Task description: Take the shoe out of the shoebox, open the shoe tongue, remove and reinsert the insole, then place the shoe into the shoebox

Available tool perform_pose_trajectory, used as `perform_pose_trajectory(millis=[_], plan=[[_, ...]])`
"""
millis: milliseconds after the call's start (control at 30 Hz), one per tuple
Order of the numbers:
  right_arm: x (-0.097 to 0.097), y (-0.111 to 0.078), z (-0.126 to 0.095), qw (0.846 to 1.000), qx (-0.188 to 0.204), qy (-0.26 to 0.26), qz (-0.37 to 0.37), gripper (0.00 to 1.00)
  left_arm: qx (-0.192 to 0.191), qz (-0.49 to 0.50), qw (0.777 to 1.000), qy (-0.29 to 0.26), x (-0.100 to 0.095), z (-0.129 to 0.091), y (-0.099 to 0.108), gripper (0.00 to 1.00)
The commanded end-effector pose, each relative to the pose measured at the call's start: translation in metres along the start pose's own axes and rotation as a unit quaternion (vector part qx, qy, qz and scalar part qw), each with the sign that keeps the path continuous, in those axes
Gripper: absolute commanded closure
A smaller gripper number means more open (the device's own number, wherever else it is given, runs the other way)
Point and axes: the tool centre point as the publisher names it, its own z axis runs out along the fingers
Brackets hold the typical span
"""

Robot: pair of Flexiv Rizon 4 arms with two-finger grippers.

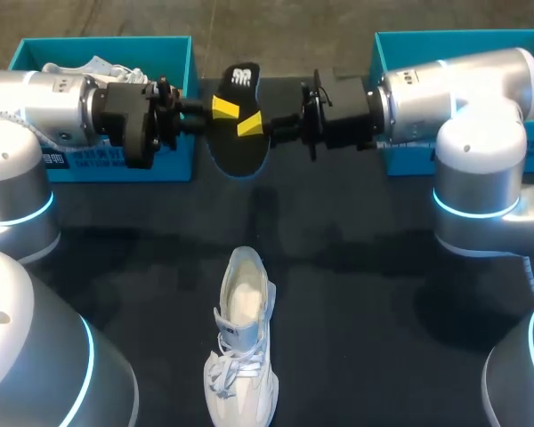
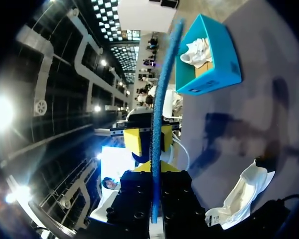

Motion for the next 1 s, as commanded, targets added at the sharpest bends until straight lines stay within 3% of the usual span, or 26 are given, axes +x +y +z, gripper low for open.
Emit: perform_pose_trajectory(millis=[33, 633, 1000], plan=[[0.000, -0.001, -0.004, 1.000, -0.009, -0.001, -0.017, 1.00, -0.003, 0.006, 1.000, 0.006, -0.002, -0.006, -0.003, 0.00], [-0.008, 0.006, -0.022, 0.988, -0.014, -0.026, -0.149, 1.00, -0.034, -0.077, 0.992, 0.096, 0.030, -0.068, -0.010, 0.00], [-0.008, 0.006, -0.022, 0.988, -0.014, -0.026, -0.149, 1.00, -0.034, -0.077, 0.992, 0.096, 0.030, -0.068, -0.010, 0.00]])
